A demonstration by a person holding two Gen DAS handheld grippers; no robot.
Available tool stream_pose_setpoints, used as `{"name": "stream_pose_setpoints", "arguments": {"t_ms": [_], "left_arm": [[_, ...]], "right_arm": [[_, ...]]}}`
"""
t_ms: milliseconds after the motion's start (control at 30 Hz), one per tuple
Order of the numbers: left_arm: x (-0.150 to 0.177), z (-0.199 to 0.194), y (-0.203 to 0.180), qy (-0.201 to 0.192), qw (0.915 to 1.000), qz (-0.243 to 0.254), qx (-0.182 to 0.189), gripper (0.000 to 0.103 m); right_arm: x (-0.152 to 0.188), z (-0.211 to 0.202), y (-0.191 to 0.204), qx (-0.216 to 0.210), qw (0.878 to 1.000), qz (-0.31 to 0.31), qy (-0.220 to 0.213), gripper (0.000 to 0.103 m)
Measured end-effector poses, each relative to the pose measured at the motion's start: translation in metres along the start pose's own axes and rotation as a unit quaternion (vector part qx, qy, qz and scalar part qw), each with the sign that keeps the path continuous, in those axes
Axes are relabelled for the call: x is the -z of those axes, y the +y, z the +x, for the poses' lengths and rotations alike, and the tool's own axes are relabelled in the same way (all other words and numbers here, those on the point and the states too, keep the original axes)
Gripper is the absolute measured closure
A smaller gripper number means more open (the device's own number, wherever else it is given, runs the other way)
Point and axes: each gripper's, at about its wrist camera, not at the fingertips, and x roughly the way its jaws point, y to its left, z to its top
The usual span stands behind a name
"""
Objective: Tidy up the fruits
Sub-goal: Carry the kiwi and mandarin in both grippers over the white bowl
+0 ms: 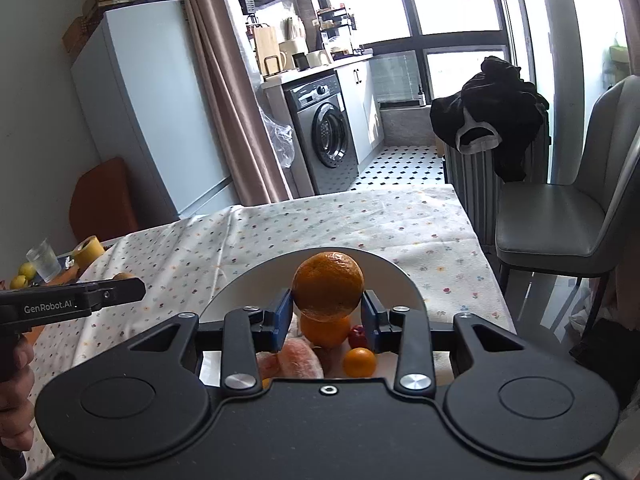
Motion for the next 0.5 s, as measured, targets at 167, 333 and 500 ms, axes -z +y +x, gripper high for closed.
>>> {"name": "stream_pose_setpoints", "arguments": {"t_ms": [167,333,500], "left_arm": [[-0.003,0.013,-0.004,0.009,1.0,0.003,0.003,0.08],[-0.005,0.03,-0.01,0.019,0.9997,0.007,0.011,0.08],[-0.006,0.05,-0.017,0.031,0.9993,0.012,0.016,0.08]], "right_arm": [[0.0,0.007,-0.015,0.009,1.0,0.012,0.002,0.068],[0.002,0.019,-0.023,0.014,1.0,0.021,0.008,0.068],[0.004,0.033,-0.027,0.016,1.0,0.021,0.015,0.068]]}}
